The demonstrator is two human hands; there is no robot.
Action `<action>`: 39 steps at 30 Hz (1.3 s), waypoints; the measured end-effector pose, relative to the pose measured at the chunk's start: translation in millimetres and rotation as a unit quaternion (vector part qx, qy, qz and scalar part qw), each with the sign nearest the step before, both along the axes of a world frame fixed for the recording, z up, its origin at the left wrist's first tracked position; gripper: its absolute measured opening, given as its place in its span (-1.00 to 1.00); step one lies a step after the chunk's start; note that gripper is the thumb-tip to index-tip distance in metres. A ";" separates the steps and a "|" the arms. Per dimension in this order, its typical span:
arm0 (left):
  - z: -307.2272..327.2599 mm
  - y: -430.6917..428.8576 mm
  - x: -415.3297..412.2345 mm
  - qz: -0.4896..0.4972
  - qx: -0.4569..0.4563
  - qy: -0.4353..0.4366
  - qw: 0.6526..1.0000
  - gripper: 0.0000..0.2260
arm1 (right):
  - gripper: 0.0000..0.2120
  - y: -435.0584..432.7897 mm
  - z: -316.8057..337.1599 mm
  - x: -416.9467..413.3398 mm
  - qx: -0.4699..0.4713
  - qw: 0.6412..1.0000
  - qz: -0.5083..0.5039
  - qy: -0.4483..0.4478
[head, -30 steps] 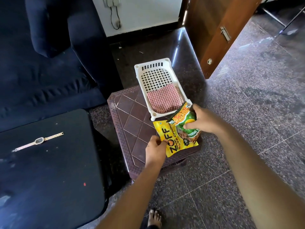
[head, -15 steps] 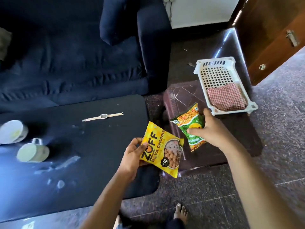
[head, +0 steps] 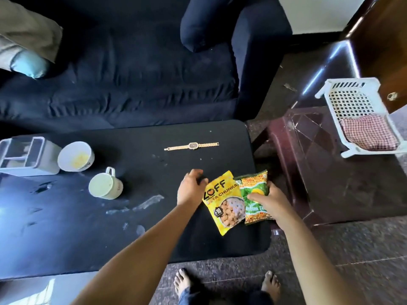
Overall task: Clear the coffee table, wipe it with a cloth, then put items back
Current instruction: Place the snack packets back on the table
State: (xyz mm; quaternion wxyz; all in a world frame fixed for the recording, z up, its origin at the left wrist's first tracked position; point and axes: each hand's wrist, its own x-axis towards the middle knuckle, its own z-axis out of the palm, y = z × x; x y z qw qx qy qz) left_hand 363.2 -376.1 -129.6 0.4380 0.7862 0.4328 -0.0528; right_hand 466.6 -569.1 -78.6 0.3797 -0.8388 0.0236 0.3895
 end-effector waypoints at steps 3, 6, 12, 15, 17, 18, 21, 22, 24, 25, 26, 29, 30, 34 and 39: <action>13.9 -21.6 -8.3 -0.138 0.135 -0.035 0.981 -0.60 | -0.74 2.6 -3.4 -8.4 0.010 0.999 -0.047 -0.012; 11.2 -63.4 -16.9 -0.273 0.164 0.014 0.948 -0.46 | -0.72 0.2 -6.5 -10.1 0.010 0.995 -0.097 -0.033; -20.2 -77.7 -11.0 -0.373 0.196 0.100 0.901 -0.33 | -0.69 -8.9 -8.6 -0.6 -0.004 0.992 -0.115 -0.050; -26.5 -55.6 -7.5 -0.445 0.224 0.086 0.863 -0.31 | -0.67 -11.5 -11.9 1.0 0.006 0.992 -0.119 -0.047; -29.0 -42.2 -4.6 -0.490 0.238 0.075 0.835 -0.30 | -0.67 -10.0 -12.2 -1.0 0.024 0.991 -0.122 -0.042; -30.4 -37.1 -3.6 -0.505 0.247 0.071 0.824 -0.29 | -0.67 -8.0 -12.0 -1.8 0.035 0.991 -0.122 -0.041; -30.6 -30.4 -1.8 -0.524 0.253 0.061 0.811 -0.27 | -0.67 -5.0 -10.0 -2.8 0.056 0.991 -0.119 -0.029; -29.6 -30.3 -1.7 -0.527 0.244 0.060 0.811 -0.26 | -0.66 -4.9 -9.0 -1.9 0.063 0.990 -0.121 -0.023; -22.7 -30.4 -4.1 -0.507 0.217 0.045 0.833 -0.21 | -0.64 -6.0 -7.8 1.2 0.067 0.990 -0.122 -0.009; -18.1 -29.9 -7.0 -0.470 0.197 0.027 0.860 -0.21 | -0.63 -6.4 -6.1 2.2 0.067 0.990 -0.120 -0.005; -13.8 -27.9 -11.4 -0.411 0.179 0.004 0.894 -0.22 | -0.62 -5.5 -2.9 2.5 0.068 0.991 -0.116 -0.002; -3.2 -20.0 -34.2 -0.160 0.132 -0.073 0.976 -0.35 | -0.55 1.9 7.4 -2.3 0.087 0.992 -0.092 0.013; -2.2 -17.4 -43.7 -0.071 0.097 -0.091 0.989 -0.43 | -0.54 6.9 11.8 -5.6 0.099 0.991 -0.081 0.026; 10.0 -5.7 -82.5 0.189 -0.206 -0.149 0.949 -0.76 | -0.52 43.5 14.6 -33.0 0.135 0.984 -0.025 0.114; 23.0 9.2 -105.1 0.225 -0.407 -0.183 0.866 -0.71 | -0.58 96.9 1.4 -75.1 0.231 0.939 -0.048 0.249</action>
